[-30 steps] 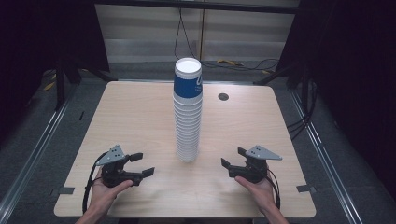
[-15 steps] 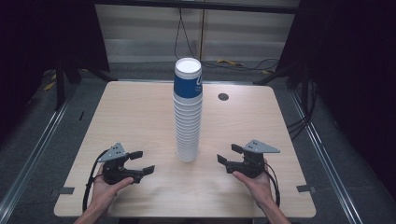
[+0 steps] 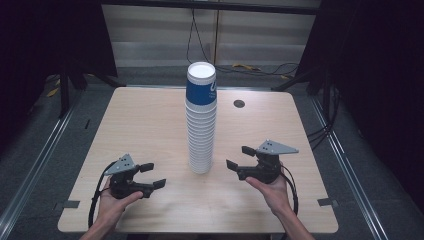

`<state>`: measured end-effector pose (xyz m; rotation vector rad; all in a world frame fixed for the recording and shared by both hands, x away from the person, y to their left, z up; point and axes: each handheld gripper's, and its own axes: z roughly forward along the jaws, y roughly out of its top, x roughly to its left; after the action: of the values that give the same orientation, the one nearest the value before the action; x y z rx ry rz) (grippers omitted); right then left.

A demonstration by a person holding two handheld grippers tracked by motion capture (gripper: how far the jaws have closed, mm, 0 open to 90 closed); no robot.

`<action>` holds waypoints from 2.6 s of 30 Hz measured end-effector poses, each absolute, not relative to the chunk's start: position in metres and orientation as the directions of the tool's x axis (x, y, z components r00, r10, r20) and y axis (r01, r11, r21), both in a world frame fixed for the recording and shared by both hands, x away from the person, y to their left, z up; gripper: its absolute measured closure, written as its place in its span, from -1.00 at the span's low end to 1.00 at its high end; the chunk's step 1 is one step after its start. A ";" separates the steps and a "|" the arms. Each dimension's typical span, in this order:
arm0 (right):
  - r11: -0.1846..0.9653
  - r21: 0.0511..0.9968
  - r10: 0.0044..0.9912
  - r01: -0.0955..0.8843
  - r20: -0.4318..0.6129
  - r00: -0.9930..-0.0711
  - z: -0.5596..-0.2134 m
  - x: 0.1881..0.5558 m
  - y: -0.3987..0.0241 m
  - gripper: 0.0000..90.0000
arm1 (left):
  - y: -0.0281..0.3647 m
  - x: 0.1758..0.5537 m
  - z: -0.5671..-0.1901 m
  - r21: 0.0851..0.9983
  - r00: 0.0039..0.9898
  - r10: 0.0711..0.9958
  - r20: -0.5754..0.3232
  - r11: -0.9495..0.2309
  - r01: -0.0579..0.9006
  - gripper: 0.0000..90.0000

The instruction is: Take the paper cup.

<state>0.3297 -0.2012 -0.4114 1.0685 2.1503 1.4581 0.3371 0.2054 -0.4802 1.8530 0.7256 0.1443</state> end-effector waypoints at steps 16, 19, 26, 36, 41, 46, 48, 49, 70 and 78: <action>0.214 0.920 0.687 0.330 0.098 -0.720 -0.362 0.344 -0.194 -0.55 | 0.204 0.337 -0.481 0.879 0.811 0.535 -0.236 -0.239 0.413 -0.53; 0.204 0.919 0.676 0.338 0.118 -0.727 -0.361 0.349 -0.192 -0.57 | 0.204 0.337 -0.482 0.874 0.816 0.526 -0.241 -0.248 0.418 -0.53; 0.205 0.930 0.645 0.306 0.107 -0.757 -0.340 0.352 -0.188 -0.62 | 0.204 0.336 -0.481 0.879 0.821 0.516 -0.242 -0.242 0.411 -0.61; 0.221 0.946 0.614 0.237 0.054 -0.788 -0.298 0.354 -0.179 -0.63 | 0.205 0.336 -0.481 0.879 0.824 0.516 -0.236 -0.248 0.407 -0.63; 0.244 0.945 0.596 0.216 0.029 -0.802 -0.275 0.356 -0.173 -0.65 | 0.205 0.336 -0.482 0.877 0.822 0.516 -0.242 -0.247 0.413 -0.63; 0.264 0.942 0.583 0.208 0.017 -0.813 -0.259 0.365 -0.165 -0.64 | 0.204 0.336 -0.481 0.880 0.828 0.510 -0.233 -0.251 0.402 -0.64; 0.268 0.941 0.577 0.205 0.013 -0.816 -0.253 0.370 -0.162 -0.63 | 0.204 0.336 -0.481 0.881 0.824 0.511 -0.242 -0.241 0.408 -0.64; 0.269 0.942 0.575 0.202 0.012 -0.818 -0.249 0.373 -0.159 -0.64 | 0.204 0.336 -0.481 0.881 0.826 0.512 -0.236 -0.247 0.404 -0.63; 0.332 0.919 0.524 0.213 0.008 -0.852 -0.224 0.407 -0.127 -0.64 | 0.204 0.333 -0.480 0.880 0.828 0.519 -0.212 -0.268 0.393 -0.62; 0.323 0.920 0.507 0.223 0.030 -0.861 -0.220 0.415 -0.119 -0.64 | 0.203 0.333 -0.481 0.877 0.829 0.518 -0.211 -0.274 0.394 -0.62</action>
<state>0.4148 -0.1187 -0.2196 0.6595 2.3279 1.5532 0.3327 0.2030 -0.4806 1.9003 0.6841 0.1392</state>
